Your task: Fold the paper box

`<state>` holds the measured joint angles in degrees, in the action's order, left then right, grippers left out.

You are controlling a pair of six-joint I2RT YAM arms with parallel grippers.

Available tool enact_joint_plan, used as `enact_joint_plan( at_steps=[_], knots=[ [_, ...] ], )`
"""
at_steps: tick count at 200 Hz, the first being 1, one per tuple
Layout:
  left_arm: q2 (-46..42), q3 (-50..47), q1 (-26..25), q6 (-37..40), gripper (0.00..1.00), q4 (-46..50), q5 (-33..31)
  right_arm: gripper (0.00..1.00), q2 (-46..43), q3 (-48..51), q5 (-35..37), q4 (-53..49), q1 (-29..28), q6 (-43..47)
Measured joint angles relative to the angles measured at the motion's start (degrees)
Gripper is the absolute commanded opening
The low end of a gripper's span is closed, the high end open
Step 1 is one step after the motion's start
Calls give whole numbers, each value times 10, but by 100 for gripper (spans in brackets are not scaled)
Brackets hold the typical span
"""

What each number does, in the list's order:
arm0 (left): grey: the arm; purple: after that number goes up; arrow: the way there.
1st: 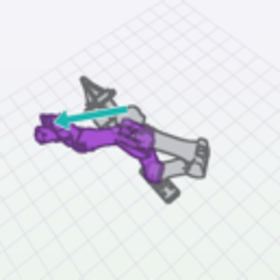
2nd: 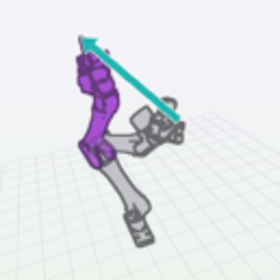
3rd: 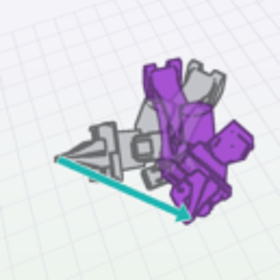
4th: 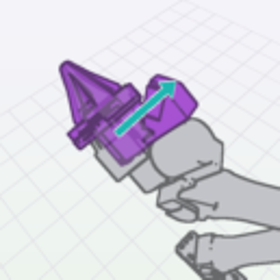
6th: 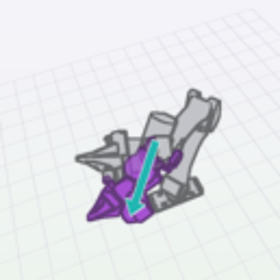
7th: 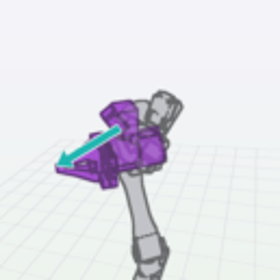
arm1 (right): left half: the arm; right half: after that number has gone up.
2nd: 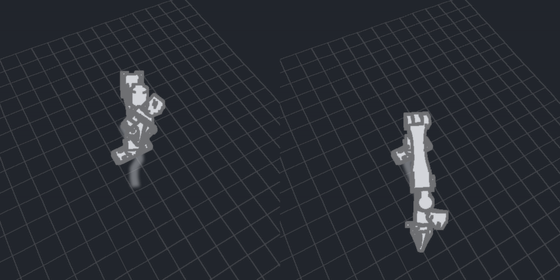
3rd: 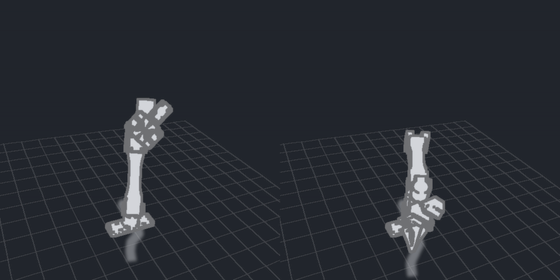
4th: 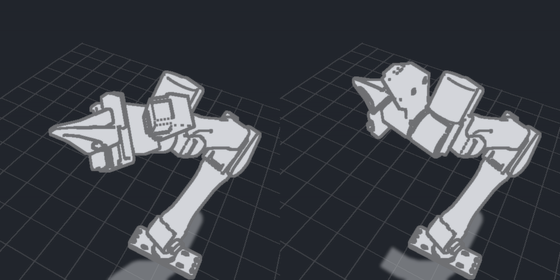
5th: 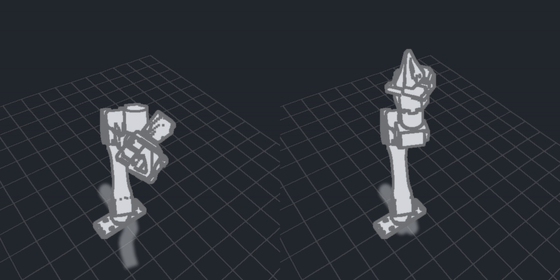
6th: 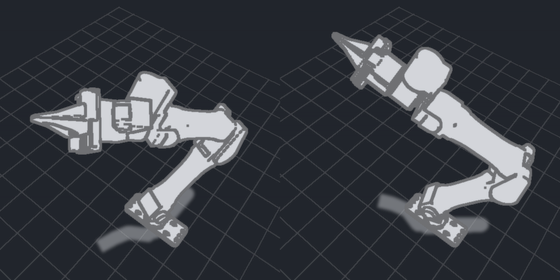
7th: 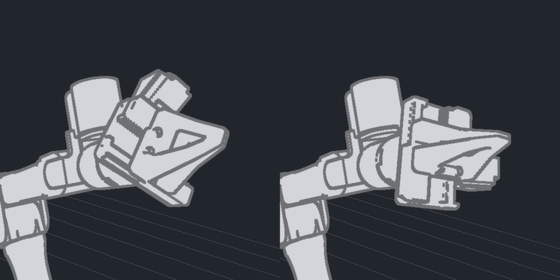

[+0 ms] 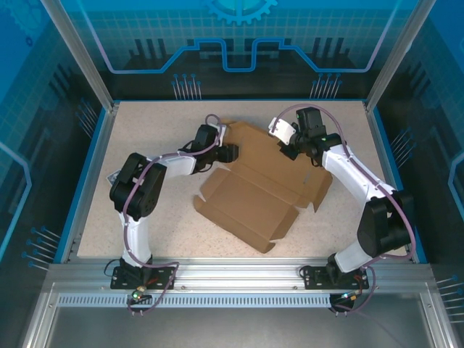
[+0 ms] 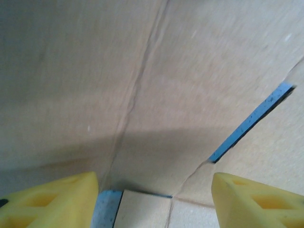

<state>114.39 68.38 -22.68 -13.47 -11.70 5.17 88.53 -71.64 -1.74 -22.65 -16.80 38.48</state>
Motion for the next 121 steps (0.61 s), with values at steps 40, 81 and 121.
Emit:
enact_joint_plan(
  at_steps=[40, 81, 121],
  knots=[
    [0, -23, -3, -21, 65, 19, 0, 3, 0, 0, 2, 2, 0, -5],
    [0, -23, -14, -31, 59, 20, 14, 3, 0, 0, 4, 2, 0, -10],
    [-1, -26, -27, -34, 53, 13, 49, 3, 0, 0, 13, 4, 0, -16]
  ],
)
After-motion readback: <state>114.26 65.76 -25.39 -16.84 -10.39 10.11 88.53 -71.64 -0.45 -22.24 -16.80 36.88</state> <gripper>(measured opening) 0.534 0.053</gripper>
